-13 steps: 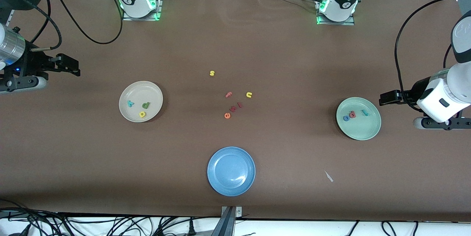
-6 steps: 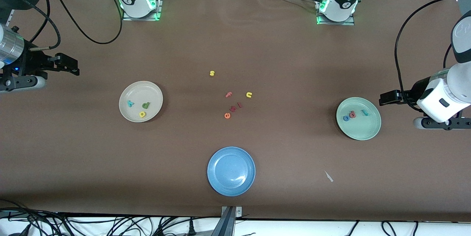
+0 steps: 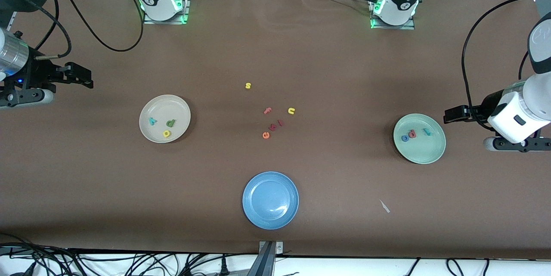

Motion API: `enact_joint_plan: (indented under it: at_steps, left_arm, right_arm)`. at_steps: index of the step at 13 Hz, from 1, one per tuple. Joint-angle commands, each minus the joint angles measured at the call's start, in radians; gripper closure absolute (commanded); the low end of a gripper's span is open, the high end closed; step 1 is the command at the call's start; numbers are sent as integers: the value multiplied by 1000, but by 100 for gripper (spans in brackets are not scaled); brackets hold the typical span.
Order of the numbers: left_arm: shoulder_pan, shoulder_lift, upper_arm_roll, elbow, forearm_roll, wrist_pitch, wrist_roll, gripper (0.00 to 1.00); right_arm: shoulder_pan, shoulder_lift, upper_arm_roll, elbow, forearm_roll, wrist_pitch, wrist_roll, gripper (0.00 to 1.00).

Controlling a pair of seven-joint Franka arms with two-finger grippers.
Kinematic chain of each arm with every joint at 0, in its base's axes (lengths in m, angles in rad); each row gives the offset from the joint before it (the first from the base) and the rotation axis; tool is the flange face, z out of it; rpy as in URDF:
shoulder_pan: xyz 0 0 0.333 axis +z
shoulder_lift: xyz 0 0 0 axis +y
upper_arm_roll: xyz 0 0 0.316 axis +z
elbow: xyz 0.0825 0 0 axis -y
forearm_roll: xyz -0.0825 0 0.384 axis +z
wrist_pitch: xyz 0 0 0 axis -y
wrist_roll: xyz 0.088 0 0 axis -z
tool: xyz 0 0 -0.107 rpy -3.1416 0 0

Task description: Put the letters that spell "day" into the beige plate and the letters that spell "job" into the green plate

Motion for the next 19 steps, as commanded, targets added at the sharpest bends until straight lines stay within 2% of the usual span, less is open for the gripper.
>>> enact_joint_plan:
  at_steps: [1, 19]
  left_arm:
    - [2, -13, 4, -8, -19, 8, 4, 0]
    - [2, -13, 4, -8, -19, 8, 4, 0]
  right_arm:
    - [-6, 16, 1, 17, -21, -10, -36, 0]
    - [-19, 25, -2, 17, -28, -7, -62, 0]
